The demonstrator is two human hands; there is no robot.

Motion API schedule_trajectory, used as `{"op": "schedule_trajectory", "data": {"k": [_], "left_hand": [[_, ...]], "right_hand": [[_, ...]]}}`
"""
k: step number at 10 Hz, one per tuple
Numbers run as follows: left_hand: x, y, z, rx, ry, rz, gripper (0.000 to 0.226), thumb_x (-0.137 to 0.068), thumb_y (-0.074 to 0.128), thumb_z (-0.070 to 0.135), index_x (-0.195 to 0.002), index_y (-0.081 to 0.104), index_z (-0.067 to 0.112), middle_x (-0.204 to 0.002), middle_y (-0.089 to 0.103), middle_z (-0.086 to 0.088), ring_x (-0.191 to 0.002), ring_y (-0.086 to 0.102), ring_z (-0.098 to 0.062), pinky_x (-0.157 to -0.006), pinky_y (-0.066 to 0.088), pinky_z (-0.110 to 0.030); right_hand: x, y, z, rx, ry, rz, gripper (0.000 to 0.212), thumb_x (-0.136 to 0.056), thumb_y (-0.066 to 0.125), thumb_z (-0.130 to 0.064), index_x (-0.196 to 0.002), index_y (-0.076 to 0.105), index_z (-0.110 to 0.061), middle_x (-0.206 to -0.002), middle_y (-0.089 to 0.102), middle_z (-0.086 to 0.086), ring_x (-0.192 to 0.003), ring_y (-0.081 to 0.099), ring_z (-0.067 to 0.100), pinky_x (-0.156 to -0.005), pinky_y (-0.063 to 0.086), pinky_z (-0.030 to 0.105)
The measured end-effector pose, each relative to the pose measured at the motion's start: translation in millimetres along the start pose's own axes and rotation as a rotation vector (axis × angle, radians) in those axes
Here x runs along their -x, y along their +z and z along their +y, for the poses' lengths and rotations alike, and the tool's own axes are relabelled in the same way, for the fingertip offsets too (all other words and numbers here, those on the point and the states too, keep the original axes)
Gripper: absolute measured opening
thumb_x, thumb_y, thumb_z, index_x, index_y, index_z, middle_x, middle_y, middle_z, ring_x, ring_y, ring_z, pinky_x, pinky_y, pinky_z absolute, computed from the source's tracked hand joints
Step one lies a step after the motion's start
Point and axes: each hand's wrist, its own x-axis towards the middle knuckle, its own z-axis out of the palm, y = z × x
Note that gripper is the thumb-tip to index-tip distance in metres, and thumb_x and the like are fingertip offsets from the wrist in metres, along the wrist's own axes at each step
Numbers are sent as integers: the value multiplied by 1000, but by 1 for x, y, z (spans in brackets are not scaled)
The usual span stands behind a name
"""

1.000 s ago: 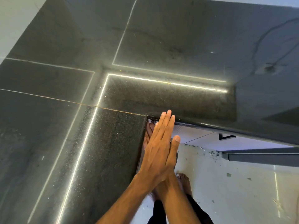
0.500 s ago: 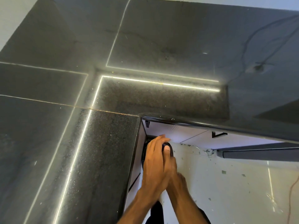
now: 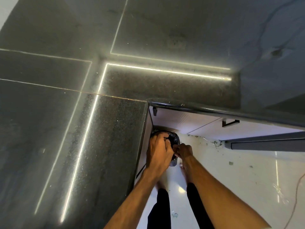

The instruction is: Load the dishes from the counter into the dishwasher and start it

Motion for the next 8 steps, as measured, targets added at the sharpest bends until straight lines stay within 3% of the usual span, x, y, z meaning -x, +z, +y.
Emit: {"op": "schedule_trajectory", "data": {"k": [1,2,3,4,5,6,7,8], "left_hand": [[0,0,-2,-32,-6,-18,29,-99,52,14,-127,60,16,-127,60,-4,-119,53,-17,-98,49,-31],[0,1,-3,-68,-19,-38,30,-98,53,13,-127,60,16,-126,62,-4,-118,55,-18,-97,50,-33],[-1,1,-6,-86,-23,-37,32,-97,53,13,-128,60,15,-125,62,-5,-116,56,-19,-95,52,-35],[-1,3,-8,-96,-26,-37,31,-97,54,15,-128,59,15,-123,62,-5,-115,57,-19,-93,54,-36],[-1,4,-7,-98,-20,-32,30,-97,54,16,-127,59,16,-123,62,-6,-115,56,-20,-93,54,-38],[1,3,-6,-93,-5,-46,29,-98,54,16,-127,59,16,-122,61,-6,-115,56,-19,-95,53,-36],[3,3,-6,-92,19,-48,30,-98,53,15,-127,59,15,-123,61,-6,-116,56,-18,-96,52,-34],[4,3,-3,-90,-8,-57,29,-98,53,15,-126,60,16,-122,61,-5,-114,57,-18,-96,52,-33]], "right_hand": [[-1,2,-8,-29,28,37,13,-94,58,-3,-106,61,3,-88,63,9,-80,62,20,-75,59,33],[-1,14,-12,26,3,-7,16,-101,54,-16,-107,64,-5,-96,65,10,-85,61,21,-66,49,23],[6,21,-15,-112,59,-45,21,-110,36,-23,-100,51,-12,-93,54,9,-81,53,22,-53,47,27],[8,18,-13,-163,64,-97,23,-110,34,-26,-107,53,-12,-100,57,11,-81,56,22,-64,53,25],[1,12,-9,-202,59,-1,21,-107,39,-13,-94,55,-7,-86,55,10,-74,52,22,-53,50,28],[12,5,-13,-318,31,-15,13,-99,50,-9,-102,62,-5,-95,62,12,-91,58,27,-84,54,37],[17,-1,-19,-277,-27,-34,21,-92,53,-3,-106,68,1,-102,70,16,-99,65,29,-94,54,44],[28,-5,-28,-218,-83,-7,31,-93,44,1,-109,70,4,-98,76,17,-91,72,28,-81,60,38]]}}
